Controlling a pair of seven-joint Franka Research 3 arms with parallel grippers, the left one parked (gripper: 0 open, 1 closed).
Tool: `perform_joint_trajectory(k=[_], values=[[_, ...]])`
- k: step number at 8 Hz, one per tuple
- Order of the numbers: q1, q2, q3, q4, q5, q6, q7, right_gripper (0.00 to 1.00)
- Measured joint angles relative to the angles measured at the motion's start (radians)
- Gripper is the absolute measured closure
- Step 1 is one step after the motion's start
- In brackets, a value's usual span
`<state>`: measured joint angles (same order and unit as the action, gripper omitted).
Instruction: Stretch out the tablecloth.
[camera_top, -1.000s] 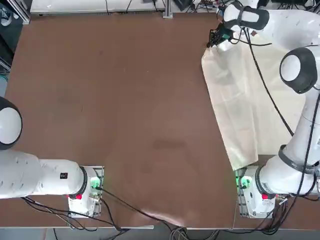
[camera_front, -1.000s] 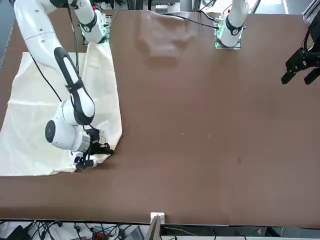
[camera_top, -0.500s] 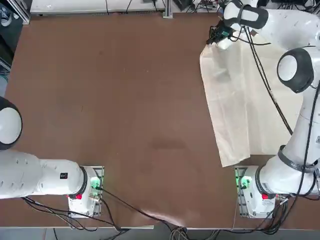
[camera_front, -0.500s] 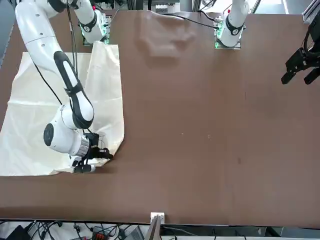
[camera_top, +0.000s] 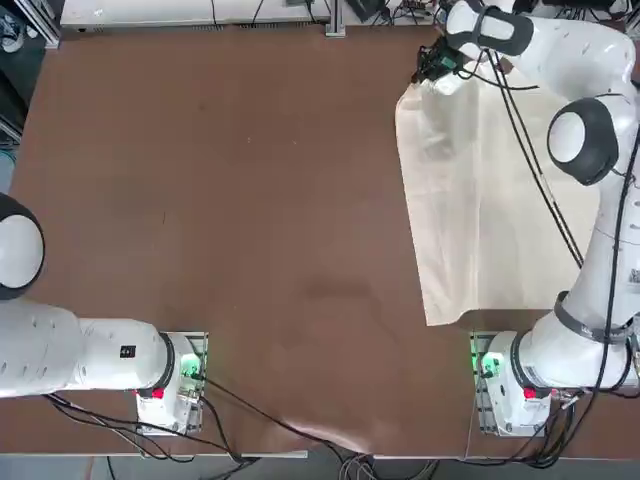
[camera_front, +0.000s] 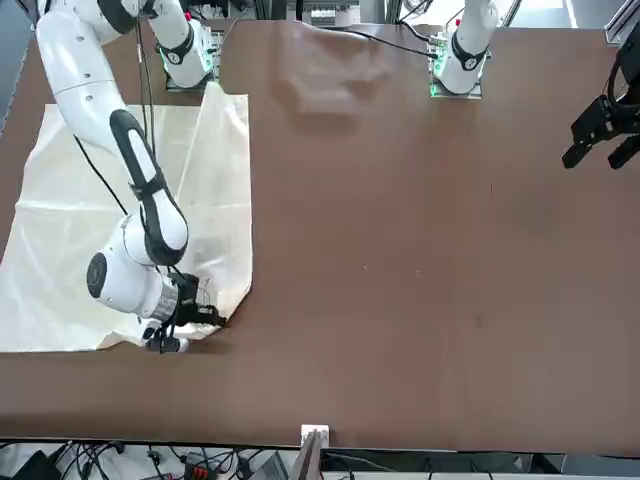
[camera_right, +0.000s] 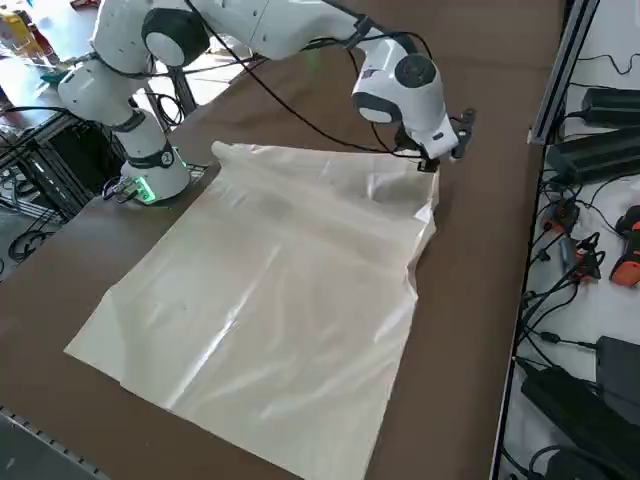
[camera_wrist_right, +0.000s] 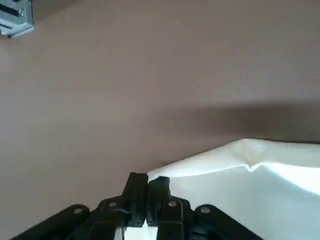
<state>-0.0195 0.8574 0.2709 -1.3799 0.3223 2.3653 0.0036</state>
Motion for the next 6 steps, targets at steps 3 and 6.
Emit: perform_joint_trajectory(k=[3,6], values=[[0.001,0.016,0.000,0.029,0.035,0.000,0.002,0.98],[0.012,0.029,-0.001,0.044,0.064,0.000,0.002,0.98]])
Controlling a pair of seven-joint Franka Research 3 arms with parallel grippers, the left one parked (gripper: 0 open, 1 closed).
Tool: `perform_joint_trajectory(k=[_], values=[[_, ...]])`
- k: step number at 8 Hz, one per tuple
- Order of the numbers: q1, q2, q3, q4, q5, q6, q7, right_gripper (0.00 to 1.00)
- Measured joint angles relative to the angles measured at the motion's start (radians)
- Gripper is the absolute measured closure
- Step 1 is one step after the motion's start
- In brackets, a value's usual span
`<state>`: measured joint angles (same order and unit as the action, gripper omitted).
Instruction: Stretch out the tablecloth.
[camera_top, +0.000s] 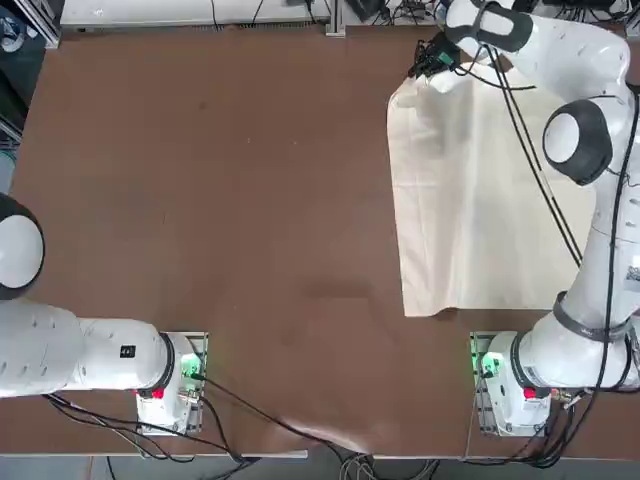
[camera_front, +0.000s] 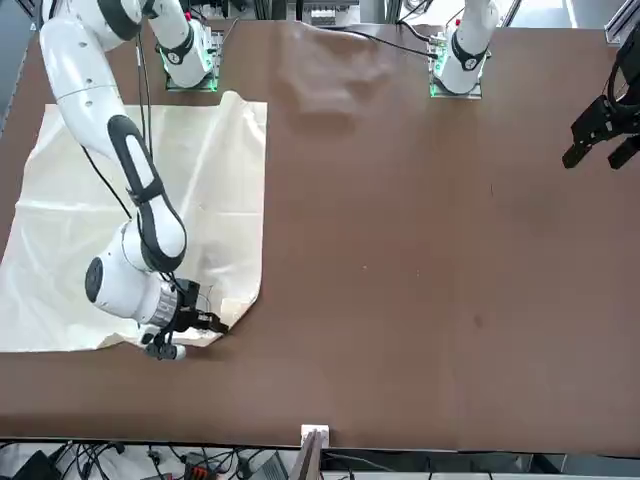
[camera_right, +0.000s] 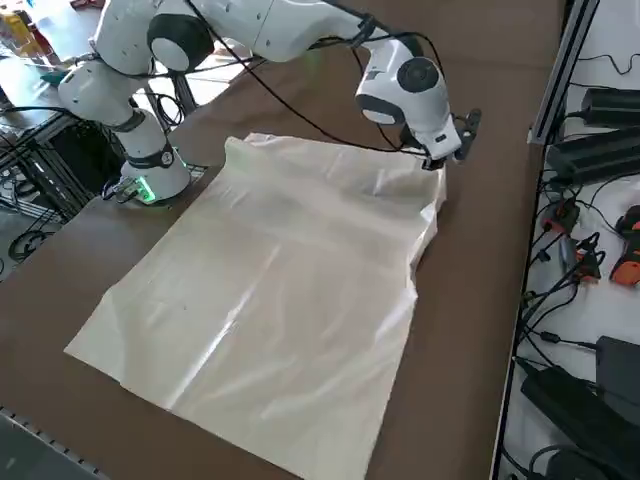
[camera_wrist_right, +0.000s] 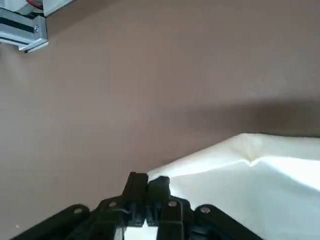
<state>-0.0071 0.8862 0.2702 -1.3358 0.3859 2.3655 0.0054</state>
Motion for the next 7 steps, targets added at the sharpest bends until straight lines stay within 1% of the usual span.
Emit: perform_joint_trajectory(k=[3,5,7], values=[[0.013,0.008,-0.001,0.007,0.005,0.008,0.025,0.97],[0.022,0.021,-0.002,0.029,0.006,0.009,0.032,0.97],[0.037,0.038,-0.015,0.060,0.008,0.009,0.033,0.97]])
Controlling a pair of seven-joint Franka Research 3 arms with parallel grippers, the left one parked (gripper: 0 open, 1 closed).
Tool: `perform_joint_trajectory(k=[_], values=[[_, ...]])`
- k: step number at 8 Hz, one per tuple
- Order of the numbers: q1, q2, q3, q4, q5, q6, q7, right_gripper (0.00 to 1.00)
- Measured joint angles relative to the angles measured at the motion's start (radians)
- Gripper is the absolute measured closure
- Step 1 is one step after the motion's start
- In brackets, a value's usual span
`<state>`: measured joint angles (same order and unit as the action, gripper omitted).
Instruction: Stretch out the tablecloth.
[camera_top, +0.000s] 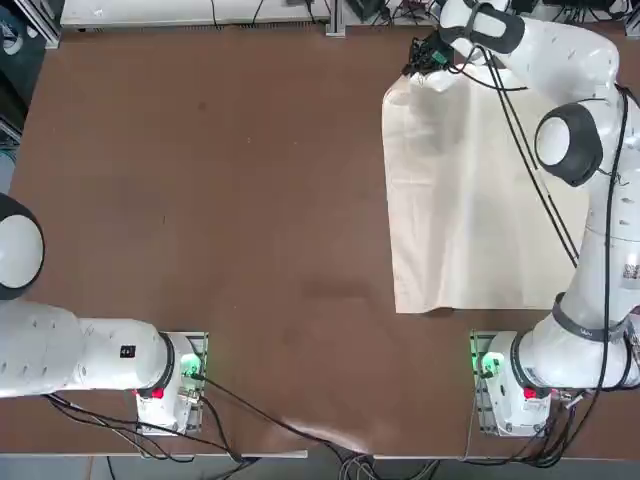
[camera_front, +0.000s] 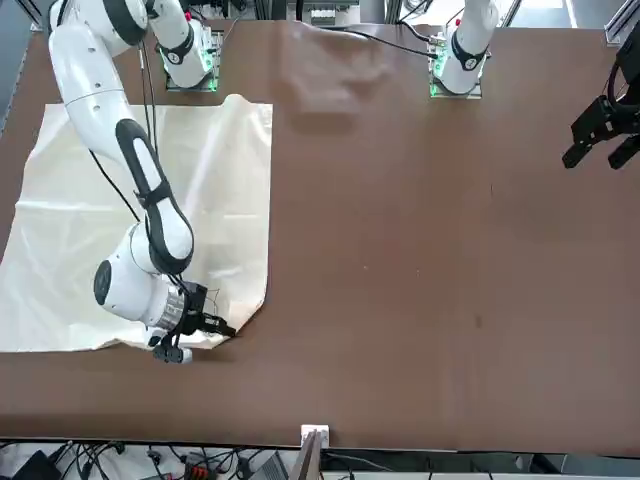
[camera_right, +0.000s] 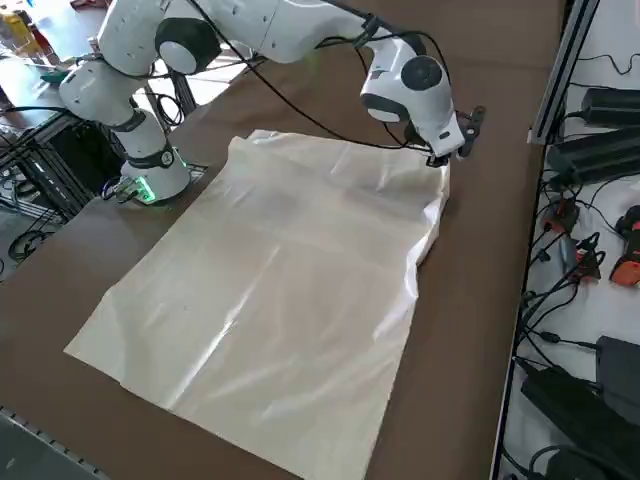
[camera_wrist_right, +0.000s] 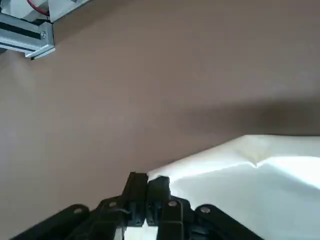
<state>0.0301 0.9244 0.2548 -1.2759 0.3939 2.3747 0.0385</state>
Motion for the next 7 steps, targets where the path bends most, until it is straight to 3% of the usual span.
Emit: perform_joint_trajectory(k=[3,7], values=[[0.033,0.015,-0.031,0.024,0.026,0.001,0.005,0.97],[0.048,0.029,-0.037,0.049,0.028,0.002,0.030,0.96]])
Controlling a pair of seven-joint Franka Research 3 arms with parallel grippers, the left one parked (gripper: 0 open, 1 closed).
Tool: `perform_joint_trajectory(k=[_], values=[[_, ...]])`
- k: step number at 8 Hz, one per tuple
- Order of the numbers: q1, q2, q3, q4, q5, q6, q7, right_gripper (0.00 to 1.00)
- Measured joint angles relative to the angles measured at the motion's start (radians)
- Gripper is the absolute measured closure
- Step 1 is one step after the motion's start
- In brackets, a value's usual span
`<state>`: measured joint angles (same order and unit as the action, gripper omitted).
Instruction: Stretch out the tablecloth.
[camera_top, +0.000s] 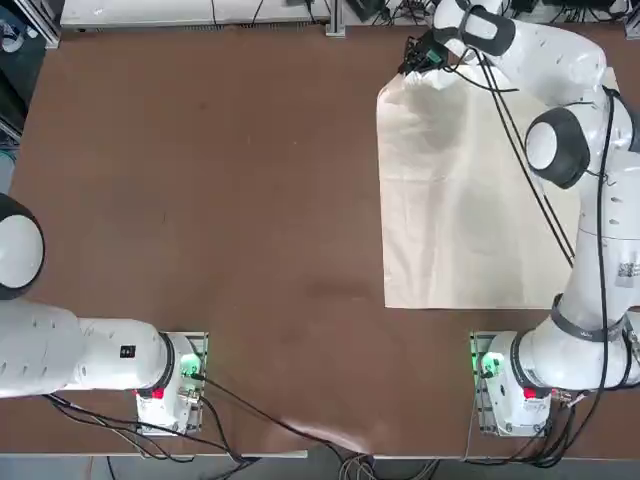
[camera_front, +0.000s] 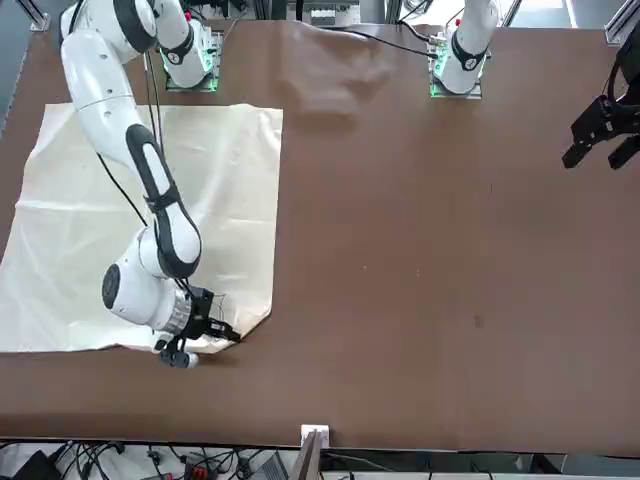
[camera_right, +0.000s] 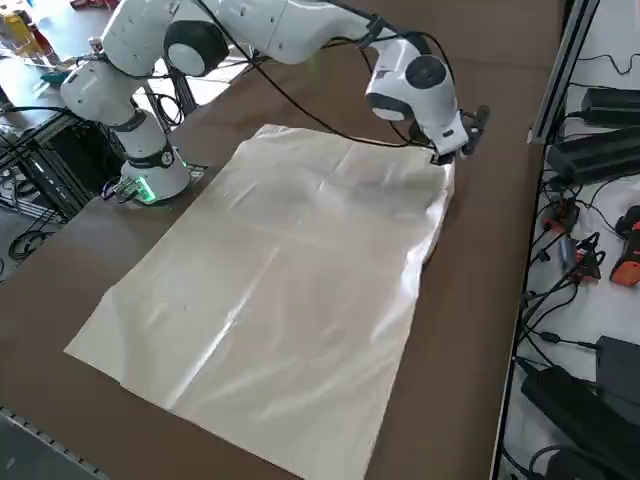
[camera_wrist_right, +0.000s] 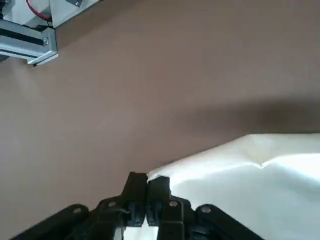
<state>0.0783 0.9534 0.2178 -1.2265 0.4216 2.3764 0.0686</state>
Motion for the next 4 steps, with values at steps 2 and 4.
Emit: perform_joint_trajectory(k=[2,4], values=[[0.005,0.003,-0.002,0.008,0.000,0.000,0.006,0.96],[0.011,0.011,-0.009,0.023,0.000,0.000,0.014,0.96]])
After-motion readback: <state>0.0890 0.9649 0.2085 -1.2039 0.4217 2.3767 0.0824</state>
